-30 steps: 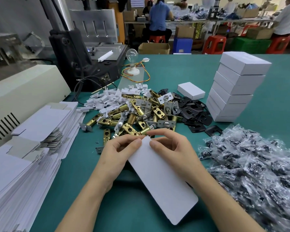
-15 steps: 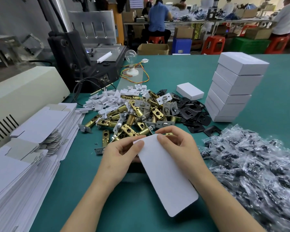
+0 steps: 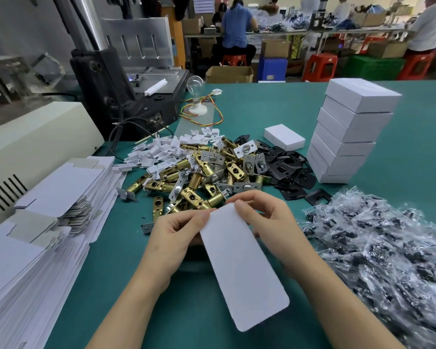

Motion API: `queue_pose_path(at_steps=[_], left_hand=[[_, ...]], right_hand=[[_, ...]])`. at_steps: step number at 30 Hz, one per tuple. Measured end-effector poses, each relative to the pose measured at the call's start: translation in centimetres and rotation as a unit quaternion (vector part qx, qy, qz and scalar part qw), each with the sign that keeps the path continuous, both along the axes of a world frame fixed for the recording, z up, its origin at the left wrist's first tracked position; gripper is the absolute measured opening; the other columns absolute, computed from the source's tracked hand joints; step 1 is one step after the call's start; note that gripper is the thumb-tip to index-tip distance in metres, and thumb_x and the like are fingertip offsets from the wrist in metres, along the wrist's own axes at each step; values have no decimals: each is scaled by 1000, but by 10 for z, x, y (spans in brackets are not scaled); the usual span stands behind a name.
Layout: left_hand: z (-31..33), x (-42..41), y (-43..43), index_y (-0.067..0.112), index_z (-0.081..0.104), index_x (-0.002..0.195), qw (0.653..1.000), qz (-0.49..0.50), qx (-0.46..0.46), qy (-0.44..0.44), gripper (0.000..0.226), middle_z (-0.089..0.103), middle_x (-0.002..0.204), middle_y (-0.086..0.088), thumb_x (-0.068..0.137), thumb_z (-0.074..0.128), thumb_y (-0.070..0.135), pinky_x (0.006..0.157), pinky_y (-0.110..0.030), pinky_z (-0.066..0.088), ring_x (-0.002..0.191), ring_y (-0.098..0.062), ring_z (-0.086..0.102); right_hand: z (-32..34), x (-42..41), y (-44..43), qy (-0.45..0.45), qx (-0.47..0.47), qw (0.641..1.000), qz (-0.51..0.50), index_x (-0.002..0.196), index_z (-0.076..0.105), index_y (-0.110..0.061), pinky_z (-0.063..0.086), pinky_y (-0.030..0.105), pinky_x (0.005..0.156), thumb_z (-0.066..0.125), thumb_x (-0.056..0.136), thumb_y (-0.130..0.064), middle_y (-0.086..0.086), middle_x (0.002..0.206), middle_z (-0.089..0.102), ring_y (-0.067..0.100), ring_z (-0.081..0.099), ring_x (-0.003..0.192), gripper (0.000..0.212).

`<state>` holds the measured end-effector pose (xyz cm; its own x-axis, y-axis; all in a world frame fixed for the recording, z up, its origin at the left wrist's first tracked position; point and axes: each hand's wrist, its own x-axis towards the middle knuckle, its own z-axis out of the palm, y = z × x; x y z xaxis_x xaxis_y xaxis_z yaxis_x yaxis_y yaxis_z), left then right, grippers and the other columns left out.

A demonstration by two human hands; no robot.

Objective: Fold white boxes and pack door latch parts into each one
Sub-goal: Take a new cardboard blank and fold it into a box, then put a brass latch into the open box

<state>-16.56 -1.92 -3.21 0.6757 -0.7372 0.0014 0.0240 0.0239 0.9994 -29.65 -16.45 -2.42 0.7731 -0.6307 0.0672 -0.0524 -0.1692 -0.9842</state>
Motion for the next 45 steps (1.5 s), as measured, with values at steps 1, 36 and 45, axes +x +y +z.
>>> queue_pose_path(at_steps=[1, 36, 45], left_hand=[[1, 1, 0, 32, 86, 98, 1000, 13, -4, 19, 23, 82, 95, -4, 88, 67, 40, 69, -18, 58, 84, -13, 78], [-9, 15, 1, 39, 74, 98, 955, 181, -193, -136, 15, 76, 95, 15, 84, 76, 44, 74, -17, 56, 86, -2, 70], [-12, 17, 4, 32, 70, 100, 949, 206, -205, -125, 24, 74, 97, 12, 82, 76, 47, 77, -24, 57, 90, -8, 68]], right_hand=[[2, 0, -1, -11, 7, 1000, 9, 105, 75, -37, 53, 24, 65, 59, 103, -23, -14, 103, 75, 10, 70, 90, 22], [-29, 31, 35, 211, -426, 879, -34, 108, 62, -31, 43, 34, 83, 59, 84, -73, -9, 102, 61, 17, 53, 104, 49], [-29, 39, 48, 200, -483, 852, -35, 101, 66, -22, 30, 35, 74, 56, 96, -54, -3, 98, 68, 23, 54, 97, 34]])
